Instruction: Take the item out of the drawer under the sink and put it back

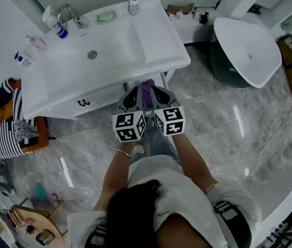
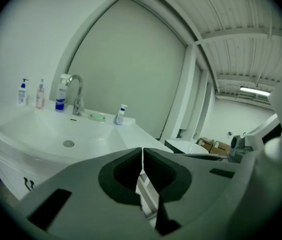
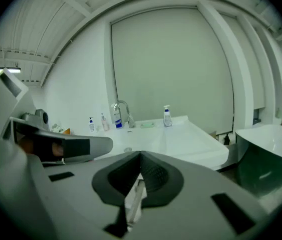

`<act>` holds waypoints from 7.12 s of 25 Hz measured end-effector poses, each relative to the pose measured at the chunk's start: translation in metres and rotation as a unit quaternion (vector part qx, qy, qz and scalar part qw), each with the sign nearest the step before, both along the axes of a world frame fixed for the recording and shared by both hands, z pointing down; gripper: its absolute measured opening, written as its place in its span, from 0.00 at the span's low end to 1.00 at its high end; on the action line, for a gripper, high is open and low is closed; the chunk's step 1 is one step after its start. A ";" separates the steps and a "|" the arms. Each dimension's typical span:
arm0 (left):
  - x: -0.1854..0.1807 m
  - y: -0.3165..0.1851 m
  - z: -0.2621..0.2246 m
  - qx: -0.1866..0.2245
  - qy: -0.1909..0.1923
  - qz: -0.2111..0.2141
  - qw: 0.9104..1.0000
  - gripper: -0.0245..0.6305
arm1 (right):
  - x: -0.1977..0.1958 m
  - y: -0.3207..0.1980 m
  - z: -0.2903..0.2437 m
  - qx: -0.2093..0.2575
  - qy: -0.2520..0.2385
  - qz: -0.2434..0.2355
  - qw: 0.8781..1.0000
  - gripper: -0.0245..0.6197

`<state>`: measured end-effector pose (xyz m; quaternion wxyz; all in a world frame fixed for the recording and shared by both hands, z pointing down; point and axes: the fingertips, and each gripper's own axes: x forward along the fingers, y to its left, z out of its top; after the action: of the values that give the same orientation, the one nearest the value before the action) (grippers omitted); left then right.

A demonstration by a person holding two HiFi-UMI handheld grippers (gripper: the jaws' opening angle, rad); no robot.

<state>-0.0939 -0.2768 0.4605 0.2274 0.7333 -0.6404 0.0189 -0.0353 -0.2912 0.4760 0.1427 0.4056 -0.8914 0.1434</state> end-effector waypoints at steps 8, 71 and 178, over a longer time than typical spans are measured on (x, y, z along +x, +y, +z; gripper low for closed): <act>-0.017 0.020 -0.016 0.015 -0.021 -0.014 1.000 0.04 | -0.016 0.020 -0.035 0.051 -0.019 -0.012 0.998 0.06; -0.028 -0.057 0.252 -0.255 0.024 -0.044 0.966 0.04 | -0.035 -0.065 0.279 -0.289 0.145 -0.082 0.943 0.49; -0.021 0.004 -0.082 0.097 -0.019 0.021 0.995 0.04 | -0.001 0.013 -0.088 0.086 0.038 0.015 0.995 0.13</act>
<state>-0.1149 -0.2729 0.3781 0.1428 0.7649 -0.6277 -0.0242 -0.0367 -0.2779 0.3882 0.1385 0.4347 -0.8883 0.0526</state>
